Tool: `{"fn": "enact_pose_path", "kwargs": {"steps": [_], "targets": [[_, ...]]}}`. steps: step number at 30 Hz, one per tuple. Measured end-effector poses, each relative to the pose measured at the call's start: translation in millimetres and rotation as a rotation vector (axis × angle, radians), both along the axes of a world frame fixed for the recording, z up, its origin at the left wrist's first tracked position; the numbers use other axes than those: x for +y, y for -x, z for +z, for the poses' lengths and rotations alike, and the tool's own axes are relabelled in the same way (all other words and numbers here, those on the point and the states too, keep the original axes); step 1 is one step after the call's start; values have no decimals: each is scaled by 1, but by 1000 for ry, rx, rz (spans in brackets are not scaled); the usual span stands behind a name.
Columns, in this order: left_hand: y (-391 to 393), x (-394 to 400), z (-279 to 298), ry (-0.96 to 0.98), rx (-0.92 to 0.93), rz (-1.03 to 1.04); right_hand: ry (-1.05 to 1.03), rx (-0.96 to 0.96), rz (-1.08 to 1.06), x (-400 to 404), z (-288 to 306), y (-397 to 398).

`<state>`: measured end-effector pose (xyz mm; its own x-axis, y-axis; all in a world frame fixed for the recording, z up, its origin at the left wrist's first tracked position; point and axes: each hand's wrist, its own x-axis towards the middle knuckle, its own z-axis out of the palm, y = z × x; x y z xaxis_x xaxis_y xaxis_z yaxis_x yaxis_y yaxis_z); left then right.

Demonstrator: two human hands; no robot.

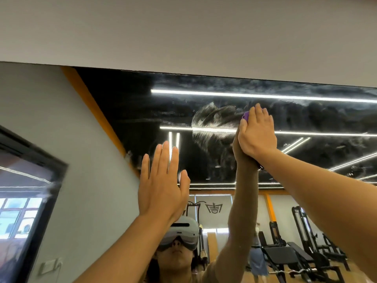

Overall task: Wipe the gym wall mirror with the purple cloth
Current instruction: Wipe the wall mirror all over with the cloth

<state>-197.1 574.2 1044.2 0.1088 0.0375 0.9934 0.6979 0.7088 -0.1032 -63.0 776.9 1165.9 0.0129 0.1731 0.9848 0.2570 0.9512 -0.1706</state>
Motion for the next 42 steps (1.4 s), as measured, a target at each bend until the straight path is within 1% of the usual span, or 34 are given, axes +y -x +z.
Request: {"fn": "enact_pose_path", "kwargs": {"steps": [2, 5, 7, 9, 10, 11, 14, 17, 20, 21, 23, 27, 29, 31, 33, 38, 40, 42], "targets": [[-5, 2, 0, -17, -26, -30, -87, -19, 16, -12, -2, 8], [-12, 7, 0, -50, -79, -79, -349, -156, 101, -37, -9, 18], [-17, 9, 1, -82, -102, -79, -501, -229, 90, -48, -13, 23], [-23, 14, 1, -113, -130, -60, -576, -257, 62, -45, -14, 23], [-27, 17, 2, -130, -142, -57, -581, -253, 62, -38, -11, 19], [-30, 21, 3, -144, -156, -64, -548, -235, 79, -27, -7, 14], [-36, 31, 5, -172, -189, -102, -334, -123, 109, 25, 1, -13], [-31, 36, 4, -165, -129, -112, -186, -47, 74, 75, -2, -37], [-24, 38, 2, -130, -62, -102, -74, -20, 45, 78, -2, -37], [-24, 38, 2, -129, -60, -93, -66, -4, 35, 69, -1, -34], [-27, 40, 2, -130, -72, -83, -134, -18, 27, 39, -1, -23], [-34, 43, 2, -147, -108, -100, -425, -142, 125, -34, -7, 16], [-37, 46, 1, -163, -114, -99, -499, -171, 165, -47, -9, 28], [-37, 49, 1, -168, -115, -104, -533, -195, 150, -37, -8, 25], [-36, 50, 1, -174, -107, -116, -493, -183, 132, -10, -5, 8], [-38, 54, 2, -169, -127, -101, -158, -35, 99, 105, -3, -57], [-39, 55, 3, -168, -132, -72, -96, -27, 73, 126, -6, -66], [-39, 57, 3, -179, -135, -51, -66, -9, 48, 124, -5, -62]]}}
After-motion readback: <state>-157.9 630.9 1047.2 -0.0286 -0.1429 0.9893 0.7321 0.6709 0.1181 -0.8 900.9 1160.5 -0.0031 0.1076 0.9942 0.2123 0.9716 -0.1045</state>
